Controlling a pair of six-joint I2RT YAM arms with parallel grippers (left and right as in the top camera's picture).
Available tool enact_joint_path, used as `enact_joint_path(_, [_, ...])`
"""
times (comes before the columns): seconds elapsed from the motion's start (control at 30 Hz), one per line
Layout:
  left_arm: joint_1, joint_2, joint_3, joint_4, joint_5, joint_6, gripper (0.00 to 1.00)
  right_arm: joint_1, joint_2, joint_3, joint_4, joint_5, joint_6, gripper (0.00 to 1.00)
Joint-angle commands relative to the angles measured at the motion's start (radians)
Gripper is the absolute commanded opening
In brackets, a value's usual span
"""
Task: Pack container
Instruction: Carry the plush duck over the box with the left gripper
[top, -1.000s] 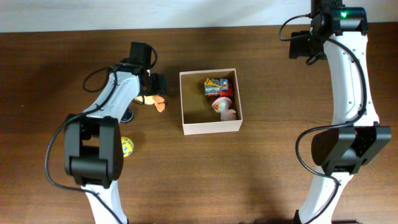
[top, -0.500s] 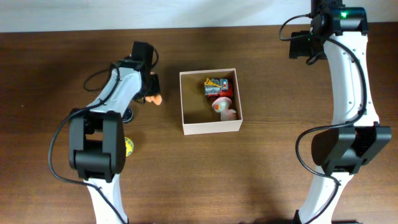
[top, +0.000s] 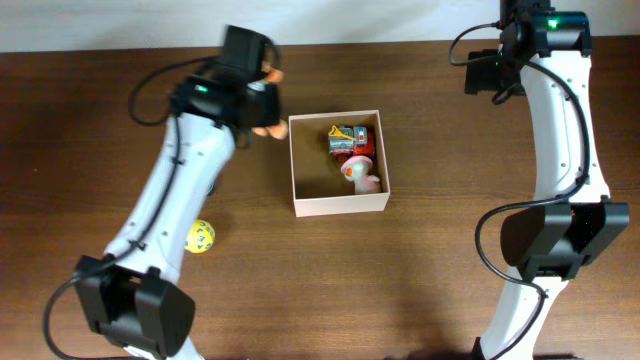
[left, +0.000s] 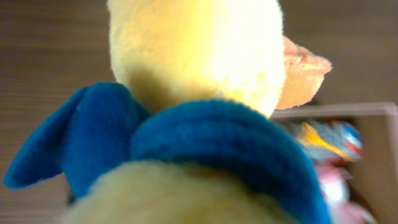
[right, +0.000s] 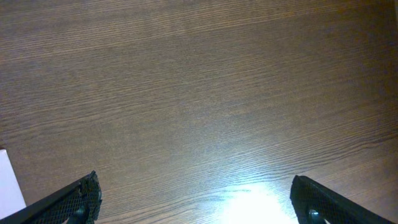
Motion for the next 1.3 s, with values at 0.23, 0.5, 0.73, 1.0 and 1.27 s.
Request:
enact_joint_path(0.23, [-0.204, -0.002, -0.007, -0.070, 0.075, -0.050, 0.10, -0.006, 0.001, 0.015, 0.001, 0.019, 0.005, 0.99])
enact_joint_path(0.5, [-0.223, 0.003, -0.128, -0.016, 0.071, -0.108, 0.09, -0.006, 0.001, 0.015, 0.001, 0.019, 0.005, 0.99])
enact_joint_path(0.73, [-0.217, 0.028, -0.211, 0.143, 0.068, -0.108, 0.17, -0.006, 0.001, 0.015, 0.001, 0.019, 0.005, 0.99])
enact_joint_path(1.0, [-0.203, 0.136, -0.211, 0.225, -0.010, -0.108, 0.17, -0.006, 0.001, 0.015, 0.001, 0.019, 0.005, 0.99])
enact_joint_path(1.27, [-0.167, 0.182, -0.211, 0.223, -0.009, -0.108, 0.17, -0.006, 0.001, 0.015, 0.001, 0.019, 0.005, 0.99])
